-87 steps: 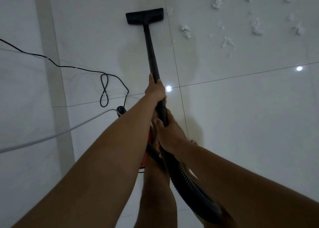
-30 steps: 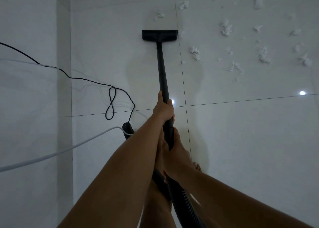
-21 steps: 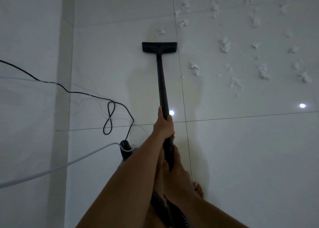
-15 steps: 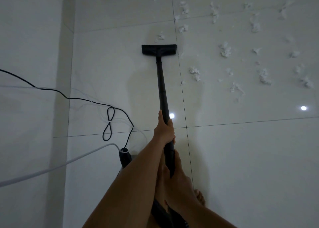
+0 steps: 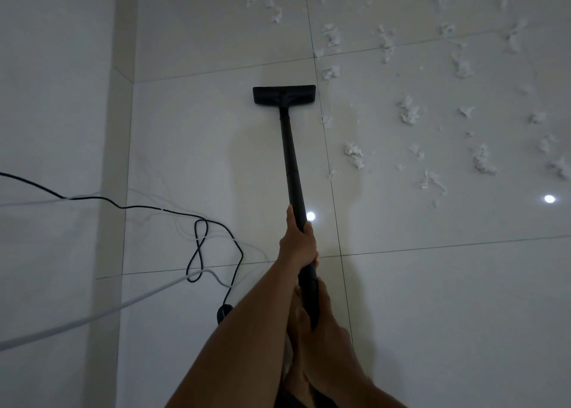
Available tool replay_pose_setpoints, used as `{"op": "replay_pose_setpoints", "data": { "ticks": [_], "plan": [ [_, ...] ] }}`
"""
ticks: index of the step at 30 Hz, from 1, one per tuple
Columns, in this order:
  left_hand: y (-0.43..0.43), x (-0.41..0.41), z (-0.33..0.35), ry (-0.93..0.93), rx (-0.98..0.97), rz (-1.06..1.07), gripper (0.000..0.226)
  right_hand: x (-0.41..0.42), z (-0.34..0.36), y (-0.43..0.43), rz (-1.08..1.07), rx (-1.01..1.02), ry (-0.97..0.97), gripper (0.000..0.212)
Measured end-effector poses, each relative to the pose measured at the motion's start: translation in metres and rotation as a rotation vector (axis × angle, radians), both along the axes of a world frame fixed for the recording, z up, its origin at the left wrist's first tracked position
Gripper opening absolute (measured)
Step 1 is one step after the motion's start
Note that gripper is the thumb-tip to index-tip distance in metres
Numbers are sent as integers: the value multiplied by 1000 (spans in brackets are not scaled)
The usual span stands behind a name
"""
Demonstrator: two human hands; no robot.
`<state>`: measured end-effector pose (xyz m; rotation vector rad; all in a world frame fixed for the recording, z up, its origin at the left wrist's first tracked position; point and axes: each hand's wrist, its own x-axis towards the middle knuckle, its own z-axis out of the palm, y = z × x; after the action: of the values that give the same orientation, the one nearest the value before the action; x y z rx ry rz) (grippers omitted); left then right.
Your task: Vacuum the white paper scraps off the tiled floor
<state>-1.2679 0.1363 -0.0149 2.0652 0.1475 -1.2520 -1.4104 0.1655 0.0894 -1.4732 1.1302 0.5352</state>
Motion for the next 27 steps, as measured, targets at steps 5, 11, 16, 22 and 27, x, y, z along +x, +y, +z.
{"op": "replay_pose_setpoints", "data": {
  "ticks": [5,11,16,22,27],
  "plan": [
    [-18,31,-2,1,11,-14,66,33,2,-19,1,-15,2,67],
    [-42,77,3,15,11,-8,66,74,5,-45,30,2,-14,68],
    [-68,122,6,22,16,-11,67,117,9,-71,42,13,-39,65],
    [-99,171,4,7,21,-8,67,163,8,-104,111,-40,-4,64],
    [-125,207,-1,-5,34,6,67,201,6,-134,156,-92,61,64]
  ]
}}
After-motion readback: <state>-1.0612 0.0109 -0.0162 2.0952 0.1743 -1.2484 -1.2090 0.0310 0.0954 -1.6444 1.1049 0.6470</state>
